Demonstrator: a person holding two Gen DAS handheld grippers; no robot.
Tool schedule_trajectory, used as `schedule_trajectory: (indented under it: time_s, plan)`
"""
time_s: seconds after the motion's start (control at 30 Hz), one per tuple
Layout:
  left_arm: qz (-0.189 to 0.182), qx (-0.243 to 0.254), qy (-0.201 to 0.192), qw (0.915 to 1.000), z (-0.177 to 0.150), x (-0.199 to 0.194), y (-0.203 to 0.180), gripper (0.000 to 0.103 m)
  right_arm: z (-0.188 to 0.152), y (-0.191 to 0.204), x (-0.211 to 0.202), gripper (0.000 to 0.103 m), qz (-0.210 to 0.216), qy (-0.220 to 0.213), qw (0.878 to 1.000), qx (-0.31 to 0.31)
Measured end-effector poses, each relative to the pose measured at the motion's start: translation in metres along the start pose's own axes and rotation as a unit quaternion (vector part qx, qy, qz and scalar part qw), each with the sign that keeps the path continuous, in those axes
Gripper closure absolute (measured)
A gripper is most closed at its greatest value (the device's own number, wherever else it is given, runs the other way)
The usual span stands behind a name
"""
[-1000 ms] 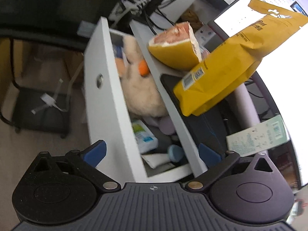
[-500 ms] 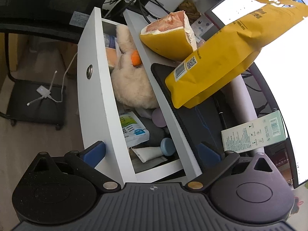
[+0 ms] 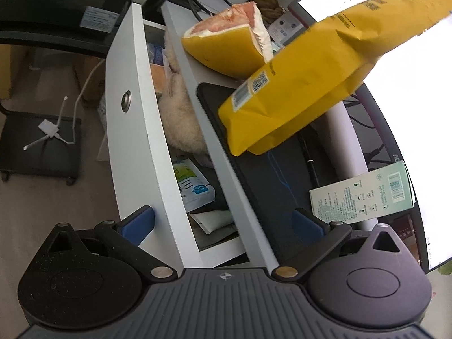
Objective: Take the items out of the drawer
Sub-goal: 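Push the white drawer shut with the left tool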
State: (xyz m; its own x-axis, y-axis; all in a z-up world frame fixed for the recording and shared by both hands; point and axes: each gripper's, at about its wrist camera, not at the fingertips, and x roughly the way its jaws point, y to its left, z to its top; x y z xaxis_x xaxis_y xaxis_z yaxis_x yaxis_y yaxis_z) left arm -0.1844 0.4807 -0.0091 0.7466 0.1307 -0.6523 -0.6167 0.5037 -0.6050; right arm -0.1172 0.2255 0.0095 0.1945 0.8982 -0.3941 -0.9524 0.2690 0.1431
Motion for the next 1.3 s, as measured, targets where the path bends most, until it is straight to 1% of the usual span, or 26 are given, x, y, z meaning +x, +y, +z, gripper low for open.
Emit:
schedule_trajectory:
  time_s: [0.2,0.6,0.93,1.3]
  plan:
    - [-0.009,0.004,0.004,0.9999,0.001,0.01,-0.008,0.001,0.0,0.0,0.0,0.013,-0.001,0.0,1.0,-0.002]
    - [-0.012,0.027,0.013,0.9995,0.001,0.025,-0.024,0.001,0.0,0.001,0.0,0.013,-0.002,0.001,1.0,-0.006]
    - [-0.012,0.048,0.024,0.9985,0.003,0.033,-0.032,0.001,0.0,0.001,0.001,0.013,-0.001,0.001,1.0,-0.006]
    - [-0.024,0.068,0.032,0.9969,0.003,0.04,-0.037,0.001,-0.001,0.0,0.001,0.013,0.0,0.001,1.0,-0.007]
